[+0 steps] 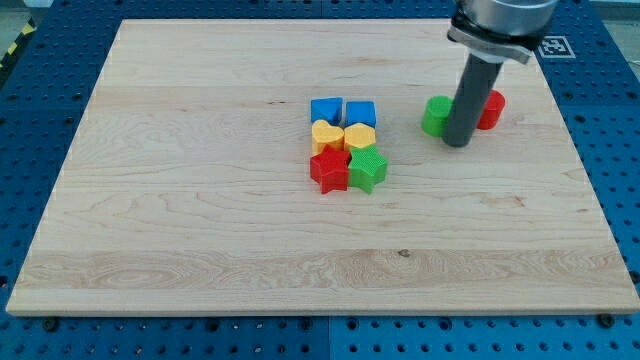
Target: Move green circle towards blue triangle
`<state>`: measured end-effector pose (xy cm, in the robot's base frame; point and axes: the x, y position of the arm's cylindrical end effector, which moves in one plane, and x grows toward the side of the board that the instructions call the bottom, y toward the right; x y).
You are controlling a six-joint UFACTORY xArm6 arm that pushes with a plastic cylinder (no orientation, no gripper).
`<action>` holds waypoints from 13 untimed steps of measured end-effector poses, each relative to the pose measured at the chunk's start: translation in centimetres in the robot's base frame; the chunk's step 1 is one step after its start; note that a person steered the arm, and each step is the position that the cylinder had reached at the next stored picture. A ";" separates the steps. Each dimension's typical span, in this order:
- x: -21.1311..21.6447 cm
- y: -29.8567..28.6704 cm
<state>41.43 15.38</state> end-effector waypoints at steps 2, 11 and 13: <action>-1.7 3.3; -4.5 -3.9; -4.8 -3.9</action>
<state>36.66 11.47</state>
